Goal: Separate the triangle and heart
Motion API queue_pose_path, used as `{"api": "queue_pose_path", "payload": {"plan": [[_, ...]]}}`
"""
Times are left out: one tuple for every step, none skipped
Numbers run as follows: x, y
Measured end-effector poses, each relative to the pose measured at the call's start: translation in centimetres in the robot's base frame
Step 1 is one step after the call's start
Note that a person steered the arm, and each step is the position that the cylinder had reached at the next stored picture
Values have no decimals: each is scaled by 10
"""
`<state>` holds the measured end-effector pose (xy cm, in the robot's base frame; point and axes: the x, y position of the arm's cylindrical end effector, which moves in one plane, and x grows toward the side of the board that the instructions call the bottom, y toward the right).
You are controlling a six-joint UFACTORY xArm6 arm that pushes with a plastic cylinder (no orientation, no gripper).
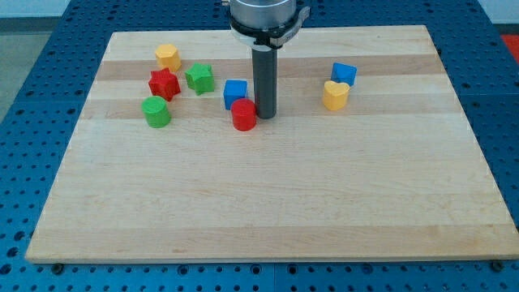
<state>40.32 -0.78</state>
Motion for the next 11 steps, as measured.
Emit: {"api": "queue_pose_path", "payload": {"plan": [[12,27],[23,94],[24,185],[-6,192],[-36,136],[-63,100],[-72,85],[-61,106],[-21,126],[22,134],[29,134]]}}
